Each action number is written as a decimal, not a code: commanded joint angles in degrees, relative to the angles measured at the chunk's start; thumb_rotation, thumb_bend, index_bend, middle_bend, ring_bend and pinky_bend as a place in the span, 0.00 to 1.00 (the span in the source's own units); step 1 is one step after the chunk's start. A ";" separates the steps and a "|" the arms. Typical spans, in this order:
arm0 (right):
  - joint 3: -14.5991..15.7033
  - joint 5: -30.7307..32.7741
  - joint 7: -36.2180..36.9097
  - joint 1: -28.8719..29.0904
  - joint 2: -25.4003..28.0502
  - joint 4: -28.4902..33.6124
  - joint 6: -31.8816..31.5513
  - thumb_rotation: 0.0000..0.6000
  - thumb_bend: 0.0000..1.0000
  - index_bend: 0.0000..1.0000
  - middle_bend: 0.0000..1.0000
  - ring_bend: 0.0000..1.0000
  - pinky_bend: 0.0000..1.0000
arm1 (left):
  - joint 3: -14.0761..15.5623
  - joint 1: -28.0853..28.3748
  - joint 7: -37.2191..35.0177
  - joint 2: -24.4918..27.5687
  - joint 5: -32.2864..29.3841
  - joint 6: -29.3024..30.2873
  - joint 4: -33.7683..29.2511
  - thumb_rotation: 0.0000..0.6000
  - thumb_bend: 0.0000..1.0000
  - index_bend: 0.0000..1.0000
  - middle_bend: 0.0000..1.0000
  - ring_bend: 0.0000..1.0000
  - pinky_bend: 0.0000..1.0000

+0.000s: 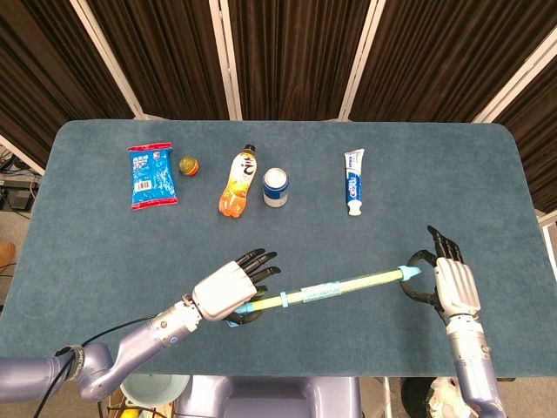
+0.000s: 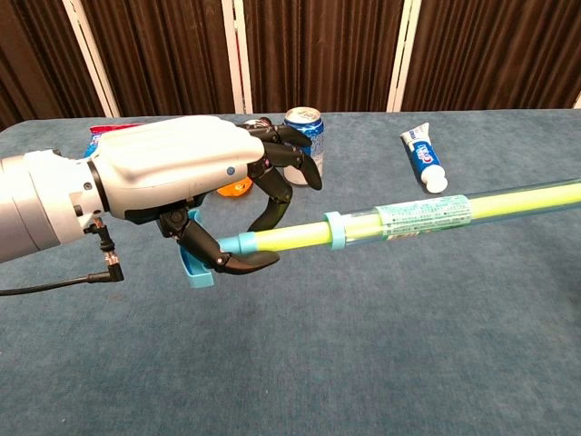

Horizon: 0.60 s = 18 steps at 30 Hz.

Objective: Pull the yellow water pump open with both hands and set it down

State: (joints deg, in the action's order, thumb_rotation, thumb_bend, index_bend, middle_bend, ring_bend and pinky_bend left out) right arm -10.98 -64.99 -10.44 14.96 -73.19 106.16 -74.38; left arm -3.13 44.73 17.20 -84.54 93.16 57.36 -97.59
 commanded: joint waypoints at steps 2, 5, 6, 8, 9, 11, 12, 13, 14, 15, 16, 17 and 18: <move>-0.17 0.91 -0.40 -0.03 0.23 -0.43 -0.13 1.00 0.31 0.58 0.03 0.00 0.00 | 0.20 0.04 0.04 0.21 0.13 -0.03 0.11 1.00 0.39 0.66 0.18 0.01 0.11; -0.53 2.17 -0.27 -0.10 0.73 -1.08 -0.01 1.00 0.31 0.58 0.03 0.00 0.00 | 0.40 0.13 -0.08 0.35 0.40 -0.01 0.46 1.00 0.39 0.66 0.18 0.01 0.11; -0.74 2.69 0.10 -0.19 0.95 -1.37 0.04 1.00 0.31 0.58 0.03 0.00 0.00 | 0.48 0.15 -0.10 0.29 0.46 -0.03 0.69 1.00 0.39 0.66 0.18 0.01 0.11; -0.93 3.14 0.56 -0.23 1.32 -1.68 0.26 1.00 0.31 0.59 0.04 0.00 0.00 | 0.65 0.17 -0.16 0.13 0.58 -0.03 1.12 1.00 0.39 0.66 0.18 0.01 0.11; -0.99 3.22 0.76 -0.25 1.45 -1.81 0.28 1.00 0.31 0.61 0.04 0.00 0.00 | 0.72 0.18 -0.15 0.04 0.62 -0.05 1.33 1.00 0.39 0.66 0.18 0.01 0.11; -1.10 3.20 1.20 -0.33 1.66 -2.05 0.18 1.00 0.31 0.66 0.06 0.00 0.00 | 0.76 0.19 -0.04 -0.25 0.65 0.04 1.85 1.00 0.39 0.66 0.18 0.01 0.11; -1.11 3.19 1.25 -0.36 1.73 -2.12 0.11 1.00 0.31 0.69 0.07 0.00 0.00 | 0.74 0.15 -0.04 -0.40 0.59 0.14 2.01 1.00 0.39 0.66 0.18 0.01 0.11; -1.13 3.20 1.25 -0.38 1.79 -2.20 0.05 1.00 0.31 0.71 0.07 0.00 0.00 | 0.69 0.10 -0.01 -0.54 0.49 0.25 2.15 1.00 0.39 0.66 0.18 0.01 0.11; -1.16 3.25 1.30 -0.40 1.84 -2.26 -0.01 1.00 0.31 0.73 0.08 0.00 0.00 | 0.62 0.04 0.05 -0.66 0.35 0.38 2.30 1.00 0.39 0.66 0.18 0.01 0.11; -1.21 3.31 1.36 -0.42 1.86 -2.32 -0.08 1.00 0.31 0.74 0.08 0.00 0.00 | 0.56 -0.01 0.05 -0.73 0.22 0.49 2.37 1.00 0.39 0.66 0.18 0.01 0.11; -1.27 3.40 1.38 -0.42 1.89 -2.39 -0.13 1.00 0.31 0.75 0.08 0.00 0.00 | 0.52 -0.07 0.03 -0.78 0.11 0.60 2.40 1.00 0.39 0.66 0.18 0.01 0.11; -1.32 3.47 1.34 -0.41 1.93 -2.47 -0.18 1.00 0.31 0.75 0.09 0.00 0.00 | 0.53 -0.15 0.03 -0.77 0.04 0.72 2.39 1.00 0.39 0.66 0.18 0.01 0.11; -1.40 3.56 1.28 -0.40 1.96 -2.58 -0.27 1.00 0.31 0.75 0.09 0.00 0.00 | 0.58 -0.22 0.01 -0.70 -0.01 0.78 2.34 1.00 0.39 0.66 0.18 0.01 0.11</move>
State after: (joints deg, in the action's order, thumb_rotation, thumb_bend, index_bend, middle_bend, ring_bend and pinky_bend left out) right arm -12.34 -61.47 -9.13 14.56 -71.26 103.62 -74.60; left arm -2.56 44.53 17.22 -85.24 93.16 58.12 -95.24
